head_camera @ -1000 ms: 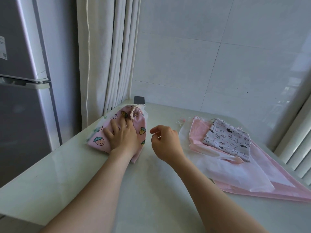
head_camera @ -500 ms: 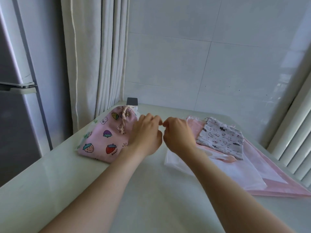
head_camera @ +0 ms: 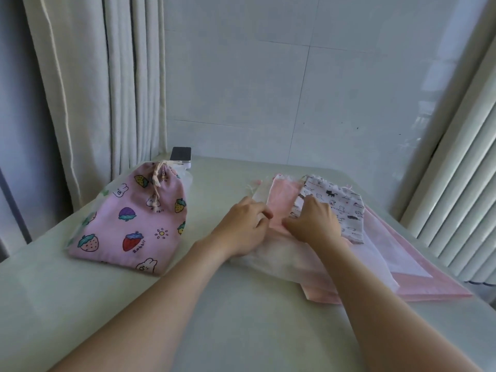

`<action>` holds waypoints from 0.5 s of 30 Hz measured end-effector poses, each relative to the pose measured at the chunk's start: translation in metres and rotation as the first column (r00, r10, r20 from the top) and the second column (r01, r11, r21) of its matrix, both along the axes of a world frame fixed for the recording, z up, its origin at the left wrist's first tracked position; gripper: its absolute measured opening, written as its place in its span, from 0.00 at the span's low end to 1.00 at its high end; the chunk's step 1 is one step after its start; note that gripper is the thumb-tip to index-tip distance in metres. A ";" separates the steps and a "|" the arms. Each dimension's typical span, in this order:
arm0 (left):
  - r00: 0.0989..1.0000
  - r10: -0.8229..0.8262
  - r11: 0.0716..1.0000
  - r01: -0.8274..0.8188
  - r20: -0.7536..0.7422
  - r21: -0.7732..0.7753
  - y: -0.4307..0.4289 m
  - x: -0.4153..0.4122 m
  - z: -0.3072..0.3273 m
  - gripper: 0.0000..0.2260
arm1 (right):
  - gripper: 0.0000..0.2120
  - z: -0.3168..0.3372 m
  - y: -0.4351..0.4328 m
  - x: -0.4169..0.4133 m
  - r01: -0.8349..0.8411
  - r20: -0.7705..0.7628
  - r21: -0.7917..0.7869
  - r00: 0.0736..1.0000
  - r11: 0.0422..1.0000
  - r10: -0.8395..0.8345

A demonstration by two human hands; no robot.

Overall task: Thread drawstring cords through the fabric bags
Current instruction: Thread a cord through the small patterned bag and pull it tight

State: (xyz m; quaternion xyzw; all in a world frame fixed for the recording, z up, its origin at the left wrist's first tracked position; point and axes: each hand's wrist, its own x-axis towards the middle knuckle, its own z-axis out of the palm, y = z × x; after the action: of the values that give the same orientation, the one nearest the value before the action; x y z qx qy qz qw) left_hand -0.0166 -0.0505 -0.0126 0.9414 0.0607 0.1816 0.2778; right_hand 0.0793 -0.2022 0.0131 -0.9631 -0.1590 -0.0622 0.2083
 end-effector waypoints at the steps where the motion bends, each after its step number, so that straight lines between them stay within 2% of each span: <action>1: 0.999 -0.018 1.000 0.018 -0.030 0.007 -0.002 0.000 -0.002 0.15 | 0.12 -0.001 0.000 0.002 0.006 0.001 -0.011 1.000 1.000 -0.006; 3: 0.996 -0.036 0.999 0.037 -0.088 0.009 -0.004 -0.001 -0.005 0.21 | 0.07 -0.003 -0.002 0.007 0.020 0.050 -0.064 0.999 0.998 -0.017; 5: 0.992 -0.035 0.999 0.034 -0.124 -0.009 -0.005 -0.005 -0.003 0.25 | 0.08 -0.003 -0.001 0.007 0.046 0.123 -0.123 0.992 0.991 -0.031; 8: 0.985 -0.059 0.998 0.058 -0.160 -0.008 -0.009 -0.009 0.000 0.28 | 0.06 0.004 0.003 -0.001 0.063 0.193 -0.141 0.980 0.988 -0.035; 12: 0.976 -0.089 0.996 0.083 -0.198 -0.041 -0.014 -0.010 0.000 0.24 | 0.08 0.015 0.005 -0.014 0.064 0.366 -0.059 0.930 0.996 -0.038; 15: 0.980 -0.130 0.968 0.092 -0.153 -0.233 -0.014 -0.010 0.001 0.24 | 0.08 0.021 0.004 -0.024 0.005 0.496 0.057 0.868 0.998 -0.033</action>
State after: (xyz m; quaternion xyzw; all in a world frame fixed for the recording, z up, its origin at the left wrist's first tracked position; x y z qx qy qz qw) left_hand -0.0270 -0.0643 -0.0111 0.9176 0.0512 0.0783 0.3864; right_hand 0.0549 -0.1984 0.0337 -0.9103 -0.1961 -0.3137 0.1859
